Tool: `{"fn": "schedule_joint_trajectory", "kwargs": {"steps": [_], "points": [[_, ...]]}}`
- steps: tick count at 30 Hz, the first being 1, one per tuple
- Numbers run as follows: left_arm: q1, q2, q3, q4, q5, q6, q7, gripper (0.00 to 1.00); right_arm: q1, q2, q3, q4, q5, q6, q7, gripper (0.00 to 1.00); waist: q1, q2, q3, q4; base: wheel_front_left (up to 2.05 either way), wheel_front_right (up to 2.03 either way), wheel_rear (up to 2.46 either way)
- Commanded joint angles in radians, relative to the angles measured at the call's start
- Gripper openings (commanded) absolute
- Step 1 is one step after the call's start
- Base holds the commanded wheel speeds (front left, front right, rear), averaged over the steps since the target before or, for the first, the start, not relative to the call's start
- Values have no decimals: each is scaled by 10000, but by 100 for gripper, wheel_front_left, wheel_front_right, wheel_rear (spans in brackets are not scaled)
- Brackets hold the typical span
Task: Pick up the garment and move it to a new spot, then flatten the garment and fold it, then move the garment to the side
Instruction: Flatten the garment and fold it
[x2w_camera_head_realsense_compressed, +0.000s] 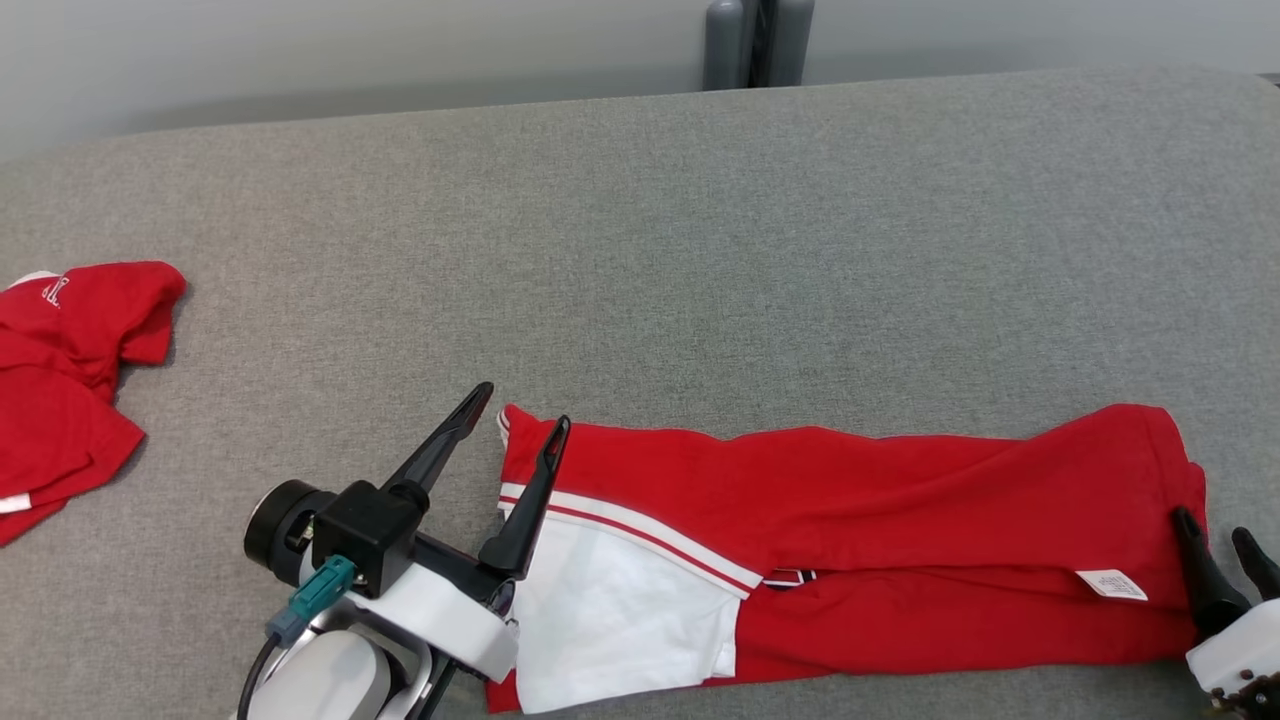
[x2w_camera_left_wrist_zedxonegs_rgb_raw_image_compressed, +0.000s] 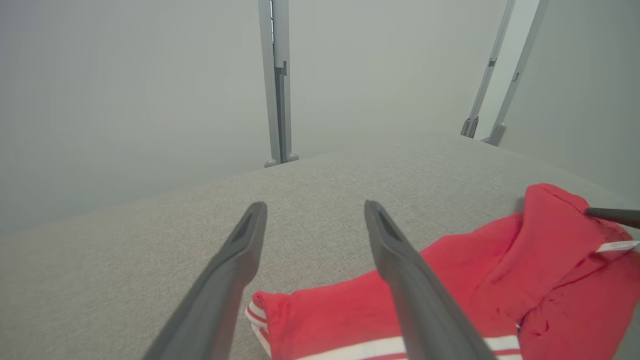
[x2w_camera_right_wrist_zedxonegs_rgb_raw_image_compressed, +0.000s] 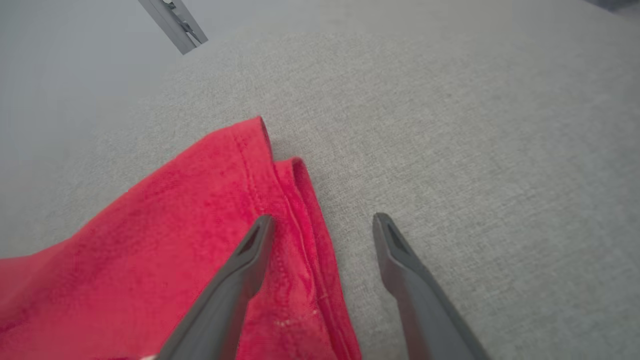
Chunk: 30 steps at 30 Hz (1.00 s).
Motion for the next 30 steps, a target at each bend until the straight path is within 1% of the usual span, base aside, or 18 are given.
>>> {"fn": "schedule_joint_trajectory", "kwargs": {"steps": [1, 5, 10, 11, 12, 13, 14, 22, 30], "points": [[-149, -7, 23, 56, 78, -44, -54, 100, -202, -108, 162, 295, 161, -4, -127, 100, 0, 0, 42, 57, 0, 0, 0], [-193, -39, 1, 128, 112, -94, -62, 100, -423, -169, 680, 820, 566, -4, -256, 100, 0, 0, 72, 147, 0, 0, 0], [-138, -57, -33, 203, 150, -65, -88, 100, -618, -185, 1546, 1089, 1112, -2, -470, 100, 0, 0, 43, 216, 0, 0, 0], [-121, -57, -33, 210, 156, -57, -90, 100, -648, -195, 1709, 1106, 1202, -2, -451, 98, 0, 0, 36, 217, 0, 0, 0], [-108, -59, -35, 216, 158, -54, -94, 100, -669, -230, 1841, 1119, 1271, -2, -451, 47, 0, 0, 29, 221, 0, 0, 0], [-96, -58, -33, 224, 159, -51, -96, 100, -684, -263, 1977, 1144, 1352, -2, -474, 19, 0, 0, 20, 222, 0, 0, 0], [-87, -60, -33, 229, 160, -46, -97, 100, -706, -310, 2104, 1172, 1391, -2, -501, 0, 0, 0, 11, 222, 0, 0, 0], [-66, -55, -27, 256, 157, -10, -110, 100, -1059, -826, 2657, 1467, 1781, -7, -830, 0, 0, 0, -8, 212, 0, 0, 0], [-206, 15, -51, 236, 181, 33, -78, 100, -1673, -1758, 2844, 2107, 2085, -8, -900, 0, 0, 0, 110, 230, 0, 0, 0]]}}
